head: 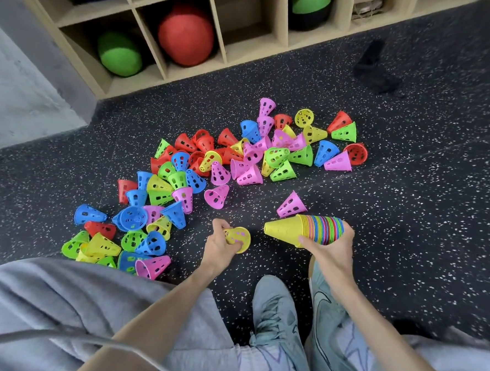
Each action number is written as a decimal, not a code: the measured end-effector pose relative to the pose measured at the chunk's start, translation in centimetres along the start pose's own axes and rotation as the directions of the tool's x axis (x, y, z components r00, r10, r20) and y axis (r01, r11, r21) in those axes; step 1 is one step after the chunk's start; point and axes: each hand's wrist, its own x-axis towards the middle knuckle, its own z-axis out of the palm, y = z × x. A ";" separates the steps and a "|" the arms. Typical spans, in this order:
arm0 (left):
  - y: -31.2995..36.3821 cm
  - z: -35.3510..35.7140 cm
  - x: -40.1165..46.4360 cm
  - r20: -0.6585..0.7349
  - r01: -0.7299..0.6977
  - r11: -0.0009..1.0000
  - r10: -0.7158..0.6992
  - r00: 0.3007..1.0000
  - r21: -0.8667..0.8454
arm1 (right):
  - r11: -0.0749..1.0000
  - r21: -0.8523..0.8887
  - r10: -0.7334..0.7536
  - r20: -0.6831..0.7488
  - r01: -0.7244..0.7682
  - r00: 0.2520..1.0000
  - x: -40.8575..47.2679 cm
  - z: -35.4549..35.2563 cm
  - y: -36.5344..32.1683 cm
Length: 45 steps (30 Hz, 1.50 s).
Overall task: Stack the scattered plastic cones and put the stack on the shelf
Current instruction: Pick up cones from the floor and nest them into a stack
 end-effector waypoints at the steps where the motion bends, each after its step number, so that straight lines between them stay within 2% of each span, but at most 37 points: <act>1: 0.0 -0.1 -0.1 -0.012 0.005 1.000 -0.005 1.000 -0.027 | 1.000 0.001 -0.005 0.002 0.005 1.000 -0.1 0.0 -0.1; 5: 0.4 -0.4 -0.6 -0.044 -0.016 0.992 0.010 0.999 -0.127 | 1.000 -0.004 -0.019 0.003 0.019 1.000 -0.2 -0.1 -0.2; 7: 1.0 -0.4 -1.1 -0.052 0.007 0.969 -0.020 0.998 -0.246 | 1.000 -0.015 -0.017 -0.010 0.017 1.000 -0.2 0.0 -0.3; 9: 1.9 -0.4 -1.7 -0.058 0.039 0.918 -0.067 0.996 -0.394 | 1.000 -0.016 -0.015 -0.033 0.015 0.999 -0.2 0.0 -0.5; 12: 3.9 -0.6 -2.8 -0.036 0.050 0.792 -0.090 0.995 -0.609 | 1.000 -0.002 -0.026 -0.064 0.025 0.998 -0.2 -0.2 -1.0; 14: 5.2 -0.7 -3.8 0.001 0.037 0.729 -0.050 0.999 -0.684 | 0.999 -0.001 -0.034 -0.062 0.034 0.998 -0.3 -0.2 -1.4; 16: 6.2 -0.5 -4.8 0.019 0.007 0.706 0.009 1.000 -0.708 | 0.998 0.012 -0.053 -0.041 0.054 0.998 -0.5 0.0 -1.8; 22: 7.5 0.0 -5.8 -0.061 -0.147 0.757 0.141 0.988 -0.637 | 0.993 0.098 -0.083 0.146 0.069 0.986 -1.2 2.1 -3.4; 29: 8.3 -1.0 -4.7 -0.175 -0.213 0.720 0.129 0.976 -0.660 | 0.983 0.183 -0.047 0.325 -0.014 0.944 -1.1 4.1 -4.0; 32: 7.9 -1.1 -4.1 -0.201 -0.217 0.750 0.115 0.973 -0.625 | 0.995 0.102 -0.044 0.366 0.006 0.929 -0.6 4.4 -3.6; 37: 7.2 -0.4 -3.7 -0.236 -0.263 0.827 0.163 0.958 -0.497 | 0.997 -0.062 0.063 0.419 -0.041 0.906 0.1 3.5 -2.9; 41: 7.3 0.3 -3.6 -0.190 -0.288 0.868 0.229 0.955 -0.404 | 0.989 -0.143 0.098 0.457 -0.036 0.884 0.9 2.5 -2.1; 45: 7.4 1.4 -2.9 -0.116 -0.259 0.911 0.234 0.965 -0.320 | 0.964 -0.265 0.153 0.509 -0.015 0.847 1.2 2.5 -0.4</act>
